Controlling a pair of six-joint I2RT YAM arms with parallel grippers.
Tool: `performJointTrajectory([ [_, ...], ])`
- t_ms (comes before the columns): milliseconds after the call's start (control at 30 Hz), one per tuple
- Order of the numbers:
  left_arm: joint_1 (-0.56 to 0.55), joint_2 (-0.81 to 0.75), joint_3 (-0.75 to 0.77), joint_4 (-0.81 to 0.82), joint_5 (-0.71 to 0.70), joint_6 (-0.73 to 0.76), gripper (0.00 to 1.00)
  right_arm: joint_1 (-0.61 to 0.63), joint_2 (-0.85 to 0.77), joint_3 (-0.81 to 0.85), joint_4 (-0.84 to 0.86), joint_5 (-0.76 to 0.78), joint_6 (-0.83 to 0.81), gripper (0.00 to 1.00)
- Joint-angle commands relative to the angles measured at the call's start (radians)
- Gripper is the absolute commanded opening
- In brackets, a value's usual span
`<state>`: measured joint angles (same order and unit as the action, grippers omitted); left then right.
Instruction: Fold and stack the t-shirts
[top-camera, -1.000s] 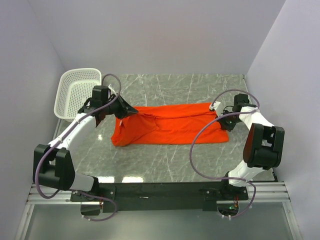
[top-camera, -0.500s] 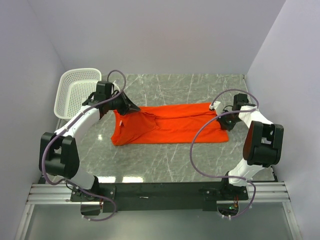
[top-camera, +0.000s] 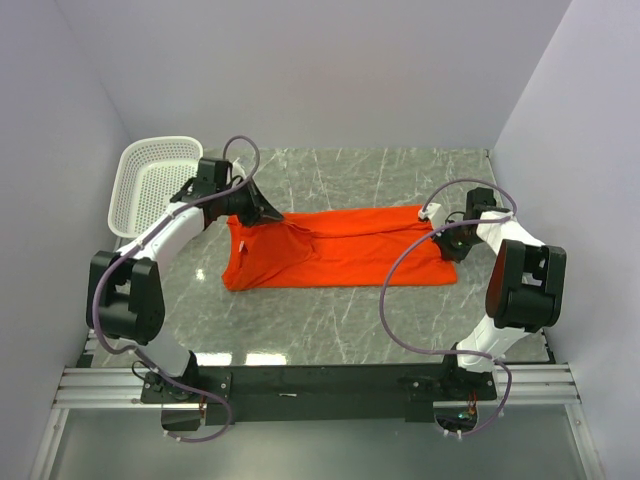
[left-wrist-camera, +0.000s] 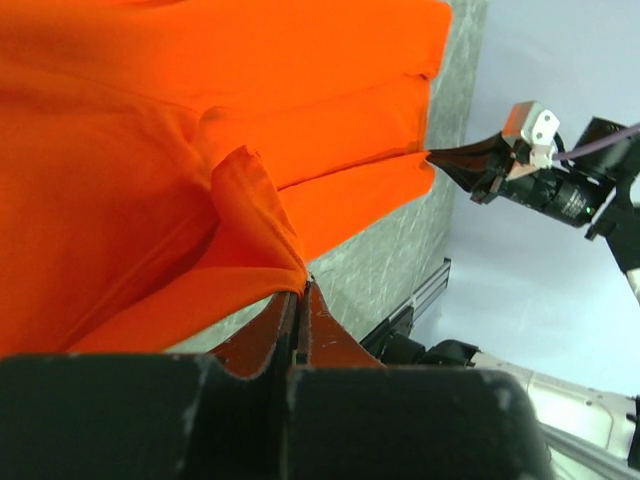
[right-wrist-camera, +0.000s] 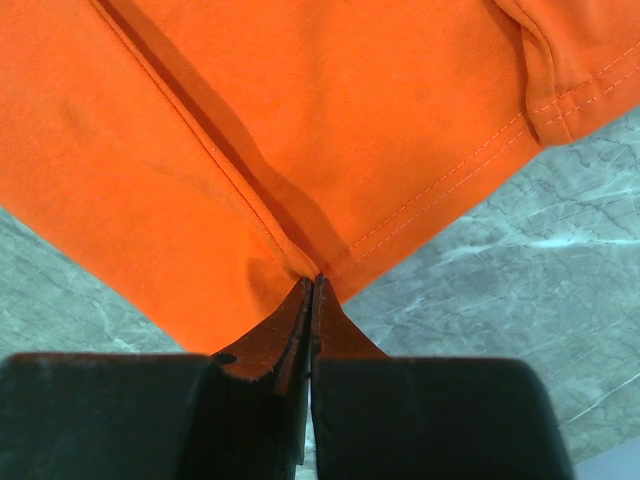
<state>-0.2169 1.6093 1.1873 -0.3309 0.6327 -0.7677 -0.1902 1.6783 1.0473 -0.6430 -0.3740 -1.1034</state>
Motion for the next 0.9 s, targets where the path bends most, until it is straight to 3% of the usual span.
performJointTrajectory([
  [0, 0.004, 0.017, 0.063, 0.015, 0.079, 0.070, 0.01, -0.008, 0.004, 0.045, 0.017, 0.006, 0.010, 0.03],
  [433, 0.004, 0.171, 0.199, -0.057, 0.214, 0.222, 0.01, -0.008, 0.011, 0.043, 0.019, 0.007, 0.013, 0.03],
  [867, 0.004, 0.271, 0.314, -0.160, 0.236, 0.347, 0.01, -0.008, 0.017, 0.046, 0.019, 0.007, 0.014, 0.03],
])
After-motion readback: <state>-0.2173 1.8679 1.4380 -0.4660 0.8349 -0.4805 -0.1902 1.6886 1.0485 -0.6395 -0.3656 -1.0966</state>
